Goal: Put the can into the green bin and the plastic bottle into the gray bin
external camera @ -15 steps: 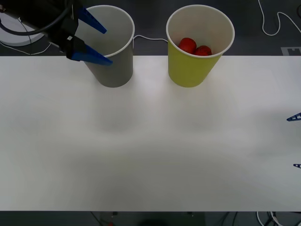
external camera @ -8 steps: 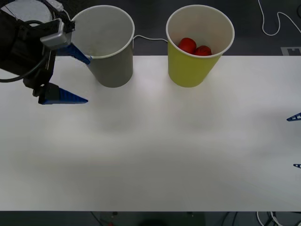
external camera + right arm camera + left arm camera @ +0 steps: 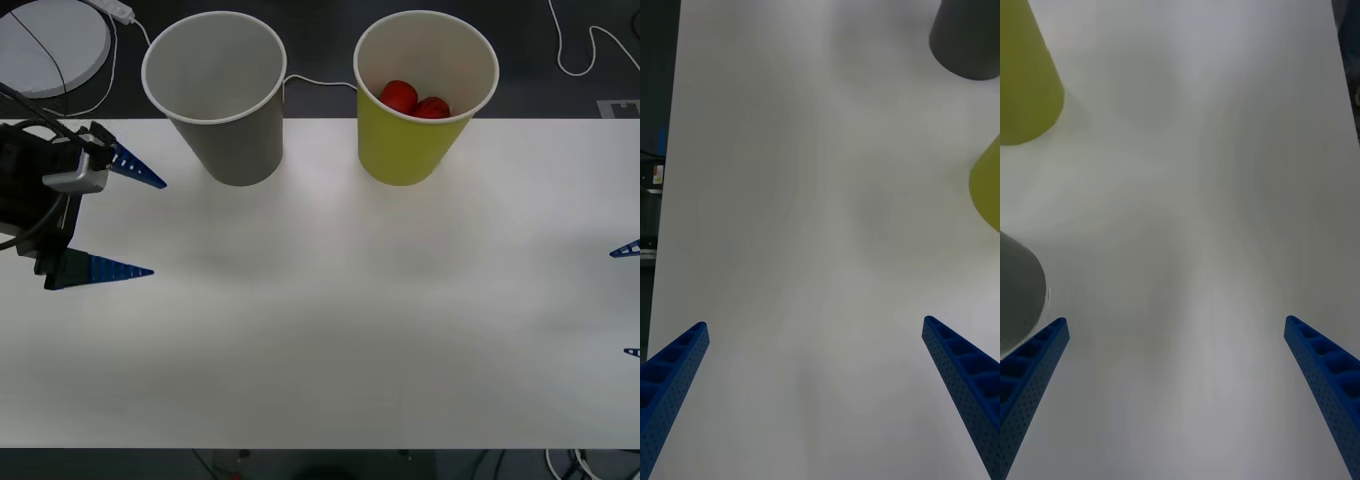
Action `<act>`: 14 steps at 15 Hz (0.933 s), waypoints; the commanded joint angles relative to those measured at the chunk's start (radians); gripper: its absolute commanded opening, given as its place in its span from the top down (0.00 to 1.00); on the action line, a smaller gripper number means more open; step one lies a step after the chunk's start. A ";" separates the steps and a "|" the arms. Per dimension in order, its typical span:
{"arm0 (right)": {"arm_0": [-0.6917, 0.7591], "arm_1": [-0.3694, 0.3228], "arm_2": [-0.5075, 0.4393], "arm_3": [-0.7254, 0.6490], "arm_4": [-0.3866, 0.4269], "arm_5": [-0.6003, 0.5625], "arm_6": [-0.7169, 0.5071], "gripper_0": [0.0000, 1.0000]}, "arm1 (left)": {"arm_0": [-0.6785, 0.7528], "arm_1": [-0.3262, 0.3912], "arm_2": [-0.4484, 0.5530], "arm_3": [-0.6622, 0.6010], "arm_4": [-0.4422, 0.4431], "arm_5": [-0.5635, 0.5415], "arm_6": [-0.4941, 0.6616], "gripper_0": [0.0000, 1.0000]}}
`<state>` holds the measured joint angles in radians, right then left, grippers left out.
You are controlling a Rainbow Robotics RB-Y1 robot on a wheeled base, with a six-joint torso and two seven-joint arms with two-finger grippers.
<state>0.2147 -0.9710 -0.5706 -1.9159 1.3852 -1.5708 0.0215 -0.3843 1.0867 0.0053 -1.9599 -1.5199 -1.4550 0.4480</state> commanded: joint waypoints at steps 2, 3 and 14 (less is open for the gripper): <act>0.000 0.000 0.000 0.000 0.000 0.000 0.000 0.00 | 0.154 -0.001 0.085 -0.080 -0.031 0.039 -0.035 0.00; 0.000 0.000 0.000 0.000 0.000 0.000 0.000 0.00 | 0.179 -0.001 0.093 -0.091 -0.032 0.047 -0.043 0.00; 0.000 0.000 0.000 0.000 0.000 0.000 0.000 0.00 | 0.269 -0.088 0.104 -0.105 -0.037 0.071 -0.107 0.00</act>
<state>0.2147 -0.9710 -0.5706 -1.9159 1.3852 -1.5708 0.0215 -0.1166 1.0006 0.1090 -2.0648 -1.5557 -1.3832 0.3419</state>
